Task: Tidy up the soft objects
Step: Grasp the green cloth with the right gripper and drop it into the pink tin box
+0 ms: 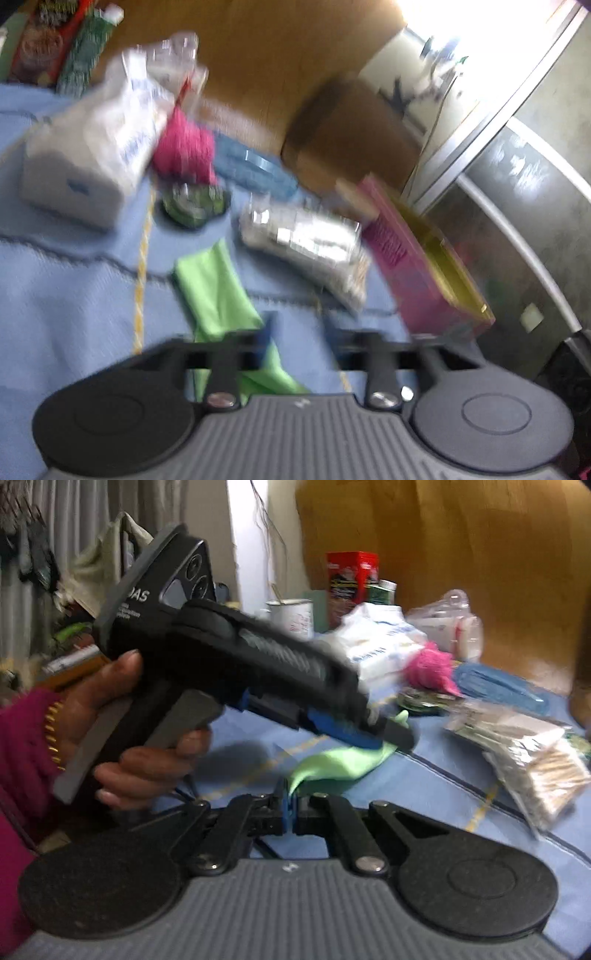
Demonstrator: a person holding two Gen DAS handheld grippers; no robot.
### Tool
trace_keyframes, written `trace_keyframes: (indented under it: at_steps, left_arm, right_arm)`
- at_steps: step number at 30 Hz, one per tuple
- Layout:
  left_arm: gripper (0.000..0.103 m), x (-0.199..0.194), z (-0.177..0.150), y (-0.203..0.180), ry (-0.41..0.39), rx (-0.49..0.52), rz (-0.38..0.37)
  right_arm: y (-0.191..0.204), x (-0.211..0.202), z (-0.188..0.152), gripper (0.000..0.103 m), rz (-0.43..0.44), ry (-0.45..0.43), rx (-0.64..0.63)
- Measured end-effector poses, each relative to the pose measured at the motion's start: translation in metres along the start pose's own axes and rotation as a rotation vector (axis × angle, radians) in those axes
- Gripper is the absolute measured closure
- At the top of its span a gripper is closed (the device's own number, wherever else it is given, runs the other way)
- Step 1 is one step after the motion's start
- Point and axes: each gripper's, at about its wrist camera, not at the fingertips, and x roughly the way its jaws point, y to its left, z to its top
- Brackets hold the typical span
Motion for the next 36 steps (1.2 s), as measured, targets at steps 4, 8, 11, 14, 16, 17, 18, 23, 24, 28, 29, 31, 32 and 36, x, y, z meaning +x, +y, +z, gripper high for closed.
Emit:
trace_keyframes:
  at_steps: [4, 8, 11, 14, 16, 17, 18, 23, 24, 28, 29, 31, 32, 36]
  left_arm:
    - [0.1, 0.003, -0.01, 0.004, 0.007, -0.032, 0.021]
    - [0.1, 0.0, -0.015, -0.005, 0.009, -0.049, -0.01]
    - [0.1, 0.003, -0.011, -0.015, 0.041, -0.021, -0.024]
    - [0.1, 0.01, -0.009, -0.029, 0.061, 0.011, -0.058]
    - [0.1, 0.013, -0.007, -0.038, 0.065, 0.041, -0.07]
    - [0.1, 0.014, -0.004, -0.045, 0.06, 0.059, -0.074]
    - [0.1, 0.014, -0.001, -0.051, 0.052, 0.071, -0.079]
    - [0.099, 0.017, 0.024, -0.077, 0.017, 0.094, -0.143]
    - [0.099, 0.019, 0.03, -0.086, 0.009, 0.103, -0.16]
    - [0.099, 0.038, 0.05, -0.128, 0.008, 0.187, -0.205]
    - [0.099, 0.045, 0.05, -0.139, 0.011, 0.212, -0.21]
    - [0.098, 0.059, 0.048, -0.156, 0.019, 0.26, -0.2]
    - [0.098, 0.066, 0.044, -0.162, 0.026, 0.279, -0.183]
    - [0.098, 0.087, 0.029, -0.163, 0.069, 0.303, -0.116]
  right_arm:
    - [-0.009, 0.005, -0.005, 0.06, -0.134, 0.042, 0.025]
    - [-0.018, 0.013, -0.005, 0.047, -0.097, 0.039, 0.066]
    - [-0.015, 0.014, -0.003, 0.092, -0.076, 0.026, 0.027]
    - [-0.025, 0.012, -0.001, 0.097, -0.068, 0.012, 0.038]
    - [-0.029, 0.009, -0.002, 0.097, -0.11, -0.022, 0.039]
    - [-0.029, 0.004, -0.003, 0.097, -0.14, -0.039, 0.038]
    - [-0.031, -0.002, -0.003, 0.097, -0.169, -0.061, 0.033]
    - [-0.047, -0.057, 0.0, 0.098, -0.293, -0.226, 0.049]
    - [-0.052, -0.07, 0.001, 0.098, -0.336, -0.263, 0.053]
    - [-0.077, -0.118, 0.003, 0.098, -0.567, -0.395, 0.081]
    - [-0.084, -0.129, 0.002, 0.098, -0.634, -0.421, 0.087]
    - [-0.103, -0.149, -0.001, 0.098, -0.762, -0.45, 0.123]
    - [-0.112, -0.156, -0.003, 0.098, -0.814, -0.451, 0.138]
    - [-0.148, -0.161, -0.016, 0.097, -0.956, -0.366, 0.198]
